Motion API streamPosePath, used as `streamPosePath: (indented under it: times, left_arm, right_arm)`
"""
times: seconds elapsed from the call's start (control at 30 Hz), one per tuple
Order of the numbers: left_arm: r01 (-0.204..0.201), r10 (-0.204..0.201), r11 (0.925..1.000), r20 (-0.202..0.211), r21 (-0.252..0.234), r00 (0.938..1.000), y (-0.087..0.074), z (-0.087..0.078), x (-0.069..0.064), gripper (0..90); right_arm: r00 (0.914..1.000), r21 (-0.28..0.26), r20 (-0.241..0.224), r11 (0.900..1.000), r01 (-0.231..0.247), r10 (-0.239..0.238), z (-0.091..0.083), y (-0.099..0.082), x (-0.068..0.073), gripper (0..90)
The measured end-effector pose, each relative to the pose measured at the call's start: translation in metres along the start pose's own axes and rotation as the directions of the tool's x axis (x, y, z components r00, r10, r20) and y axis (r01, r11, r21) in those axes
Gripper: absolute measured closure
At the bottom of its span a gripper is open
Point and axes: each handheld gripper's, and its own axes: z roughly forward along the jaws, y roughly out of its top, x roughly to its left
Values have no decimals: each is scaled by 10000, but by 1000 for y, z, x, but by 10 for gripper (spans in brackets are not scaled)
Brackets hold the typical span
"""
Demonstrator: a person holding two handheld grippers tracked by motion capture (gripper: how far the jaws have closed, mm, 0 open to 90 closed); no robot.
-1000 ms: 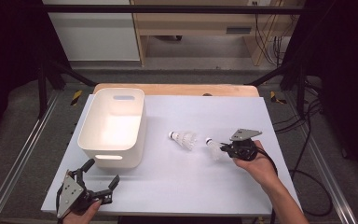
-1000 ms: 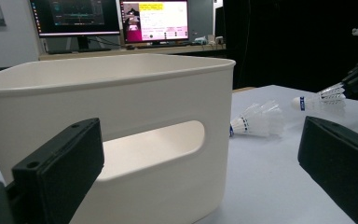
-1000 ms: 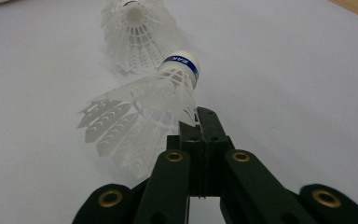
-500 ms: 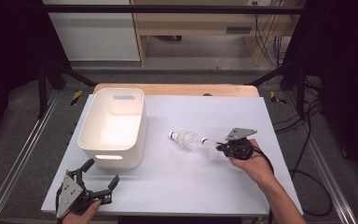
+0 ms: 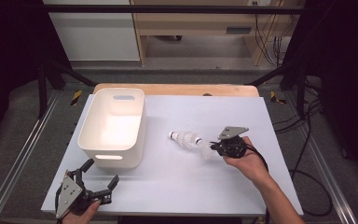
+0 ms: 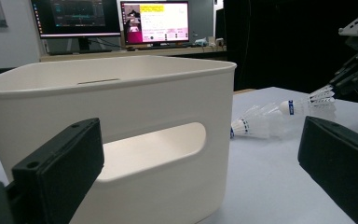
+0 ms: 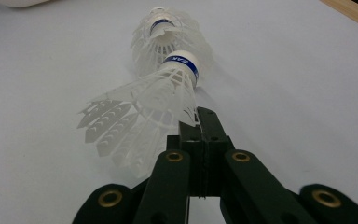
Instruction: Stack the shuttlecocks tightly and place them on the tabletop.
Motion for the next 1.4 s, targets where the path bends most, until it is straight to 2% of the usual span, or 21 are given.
streamPosePath:
  times: [0.47, 0.67, 0.83, 1.4]
  left_arm:
    - [-32, 32, 10000, 61, -1, 10000, 0, 1, -2, 3]
    - [28, -27, 10000, 67, -19, 10000, 0, 2, -3, 3]
    - [-39, 39, 10000, 71, -7, 10000, 1, 2, -4, 3]
    - [14, -14, 10000, 47, -15, 10000, 0, 1, -3, 2]
  right_arm:
    - [9998, 162, -126, 9997, 177, -175, 7, 6, 3, 900]
    - [9992, 26, -78, 9992, 400, -400, 7, 11, 5, 900]
    - [9982, 227, -129, 9980, 582, -579, 12, 9, 7, 900]
    - [9955, 173, -232, 9956, 923, -919, 17, 10, 13, 900]
